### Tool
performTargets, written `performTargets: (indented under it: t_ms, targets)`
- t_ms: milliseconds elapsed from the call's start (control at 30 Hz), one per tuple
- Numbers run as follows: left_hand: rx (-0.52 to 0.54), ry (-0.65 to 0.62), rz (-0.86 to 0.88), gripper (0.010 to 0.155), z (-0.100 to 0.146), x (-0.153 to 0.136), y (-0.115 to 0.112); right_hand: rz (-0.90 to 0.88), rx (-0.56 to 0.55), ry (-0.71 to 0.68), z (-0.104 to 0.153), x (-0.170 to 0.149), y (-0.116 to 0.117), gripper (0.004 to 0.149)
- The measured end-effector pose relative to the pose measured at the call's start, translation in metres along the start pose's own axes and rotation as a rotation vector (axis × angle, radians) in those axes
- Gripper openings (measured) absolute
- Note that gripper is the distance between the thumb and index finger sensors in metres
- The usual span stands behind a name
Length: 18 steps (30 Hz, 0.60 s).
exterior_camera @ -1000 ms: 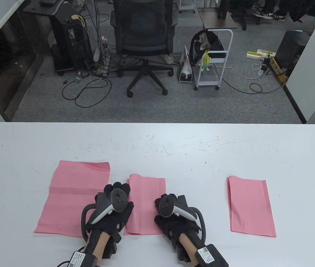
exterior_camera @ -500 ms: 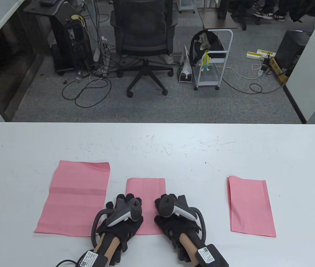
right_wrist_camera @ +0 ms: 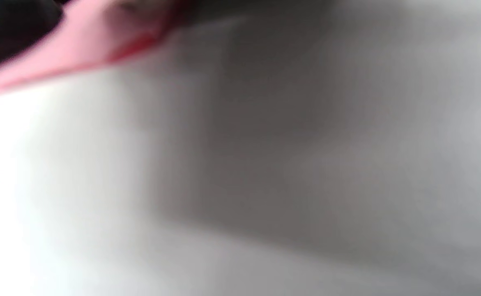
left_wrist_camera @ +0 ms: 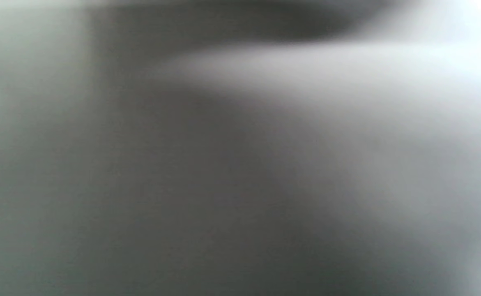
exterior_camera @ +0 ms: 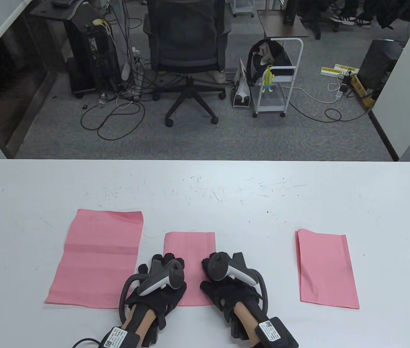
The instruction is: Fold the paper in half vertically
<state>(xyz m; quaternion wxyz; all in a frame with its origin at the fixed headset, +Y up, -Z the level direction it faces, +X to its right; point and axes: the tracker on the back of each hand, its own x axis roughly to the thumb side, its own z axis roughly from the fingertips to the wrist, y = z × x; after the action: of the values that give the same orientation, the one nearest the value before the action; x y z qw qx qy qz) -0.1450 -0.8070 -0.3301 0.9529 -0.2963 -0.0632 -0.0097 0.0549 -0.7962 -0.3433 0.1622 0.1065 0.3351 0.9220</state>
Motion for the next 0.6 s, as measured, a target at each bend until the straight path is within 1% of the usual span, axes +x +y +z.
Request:
performTargets:
  t_ms: [100, 233, 333, 433, 500, 600]
  targets:
    - [-0.001, -0.002, 0.003, 0.074, 0.000, 0.000, 0.000, -0.099, -0.031, -0.033, 0.009, 0.000, -0.010, 0.066]
    - [-0.009, -0.005, 0.011, 0.074, 0.000, -0.001, 0.000, -0.020, -0.082, -0.021, 0.022, 0.009, -0.017, 0.063]
    - [-0.009, -0.005, 0.011, 0.074, 0.000, -0.001, 0.000, 0.022, -0.083, -0.025, 0.024, 0.016, -0.012, 0.062]
    - [-0.009, -0.006, 0.013, 0.074, 0.000, -0.001, -0.001, 0.068, -0.045, 0.010, 0.020, 0.018, -0.003, 0.061]
    - [-0.008, -0.006, 0.012, 0.074, 0.000, -0.001, -0.001, 0.094, -0.072, 0.015, 0.020, 0.019, -0.003, 0.061]
    - [-0.011, -0.007, 0.013, 0.074, -0.001, -0.001, -0.001, 0.083, -0.055, 0.021, 0.020, 0.020, -0.003, 0.061]
